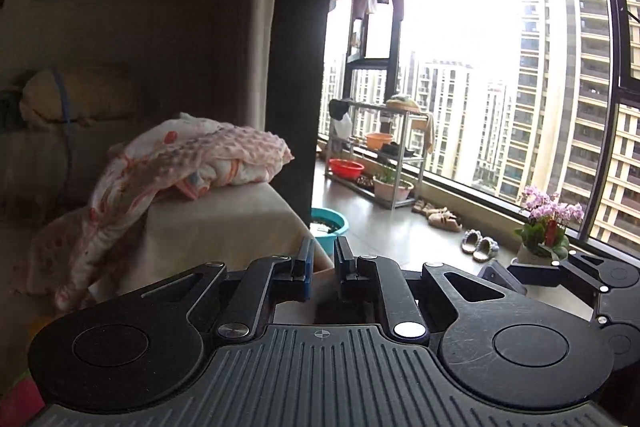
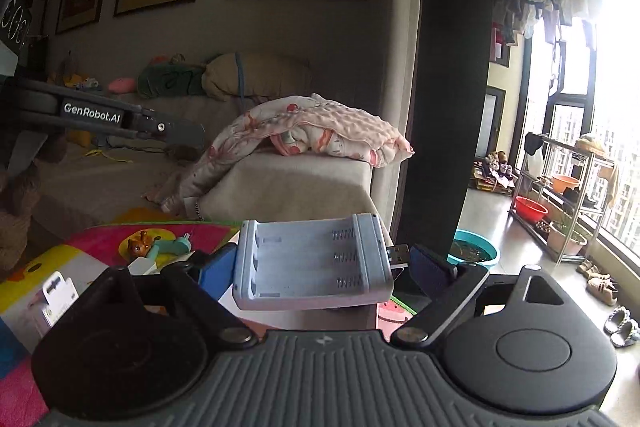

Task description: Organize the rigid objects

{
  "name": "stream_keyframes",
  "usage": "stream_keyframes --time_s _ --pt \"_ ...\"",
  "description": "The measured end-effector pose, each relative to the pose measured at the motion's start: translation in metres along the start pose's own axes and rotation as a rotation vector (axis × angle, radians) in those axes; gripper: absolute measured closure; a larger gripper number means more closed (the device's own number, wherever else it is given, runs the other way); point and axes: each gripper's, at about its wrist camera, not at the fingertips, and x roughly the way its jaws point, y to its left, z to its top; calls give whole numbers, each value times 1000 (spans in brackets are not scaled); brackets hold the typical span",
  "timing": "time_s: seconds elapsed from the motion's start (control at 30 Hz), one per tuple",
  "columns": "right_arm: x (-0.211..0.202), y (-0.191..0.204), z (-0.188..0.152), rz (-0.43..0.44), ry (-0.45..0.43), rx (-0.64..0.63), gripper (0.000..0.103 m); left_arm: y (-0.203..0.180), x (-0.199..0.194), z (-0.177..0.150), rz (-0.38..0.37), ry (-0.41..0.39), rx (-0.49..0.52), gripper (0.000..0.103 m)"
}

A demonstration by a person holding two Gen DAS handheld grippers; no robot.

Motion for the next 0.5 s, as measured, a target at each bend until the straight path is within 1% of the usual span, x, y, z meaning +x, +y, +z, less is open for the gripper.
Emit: stream_keyframes --time_s 0.07,0.13,0.2,0.27,0.33,0.4,0.5 --pt "7 -2 -2 10 24 25 12 14 -6 -7 2 24 -41 89" --pt "9 1 -12 26 36 19 12 22 -14 -25 29 65 -20 89" --pt "14 6 -27 31 79 7 12 28 -23 -48 55 122 4 89" --pt "19 11 -45 41 146 6 12 36 -34 -76 82 211 28 86" --pt "21 14 -63 46 211 18 12 41 -47 -99 134 270 56 86" --pt "23 15 -77 47 263 35 12 47 -63 -121 223 321 80 86" --pt "24 18 -90 64 307 62 12 61 -87 -145 359 374 34 86"
